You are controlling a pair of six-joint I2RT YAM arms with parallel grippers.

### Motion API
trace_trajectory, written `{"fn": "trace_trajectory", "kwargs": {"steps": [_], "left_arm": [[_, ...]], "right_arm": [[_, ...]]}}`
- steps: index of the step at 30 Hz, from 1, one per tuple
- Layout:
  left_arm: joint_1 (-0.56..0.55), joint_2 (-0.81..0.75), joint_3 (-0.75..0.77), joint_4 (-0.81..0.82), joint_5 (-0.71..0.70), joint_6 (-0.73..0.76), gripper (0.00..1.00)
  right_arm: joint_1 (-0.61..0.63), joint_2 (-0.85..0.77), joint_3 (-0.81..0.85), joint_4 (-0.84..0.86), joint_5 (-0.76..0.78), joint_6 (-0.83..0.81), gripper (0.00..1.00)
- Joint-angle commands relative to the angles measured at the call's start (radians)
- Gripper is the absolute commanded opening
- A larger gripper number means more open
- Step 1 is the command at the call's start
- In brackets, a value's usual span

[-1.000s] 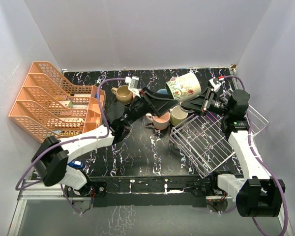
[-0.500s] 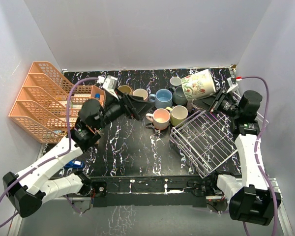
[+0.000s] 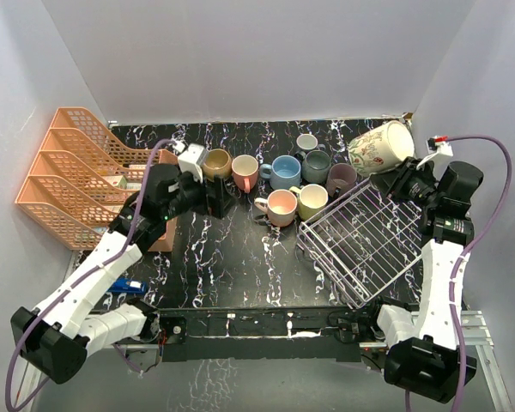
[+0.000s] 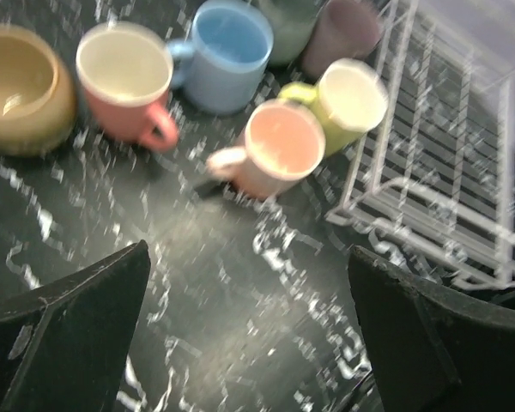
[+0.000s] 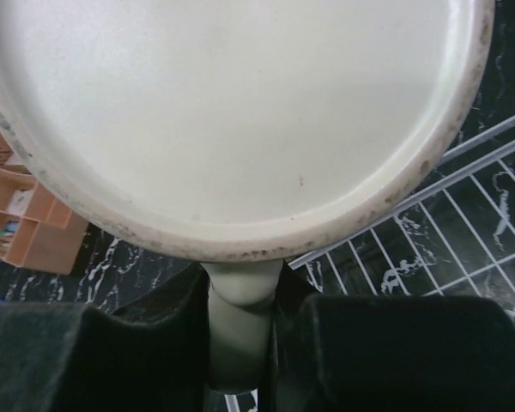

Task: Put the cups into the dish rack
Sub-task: Turn the cup upside down in the dish rack.

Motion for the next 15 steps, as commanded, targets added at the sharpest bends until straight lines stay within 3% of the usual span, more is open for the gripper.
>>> {"fn": "trace_trajectory", "kwargs": {"steps": [1,8,15], "left_arm": [[0.012,-0.093,-0.122,0.016,-0.042,0.116,0.97],[0.014,-0.232,-0.318,0.111,-0.052,0.174,0.97],[0.013,-0.257,-0.351,0.078,-0.072,0.195,0.97]], "right_arm": [[-0.024,-0.049,0.106,0.074,0.098,-0.174,0.08],[-0.061,-0.030,0.080,0.074,0.173,-0.225,0.08],[-0.157,-0.007,0.041,0.105,0.176,-0.275,0.08]]}}
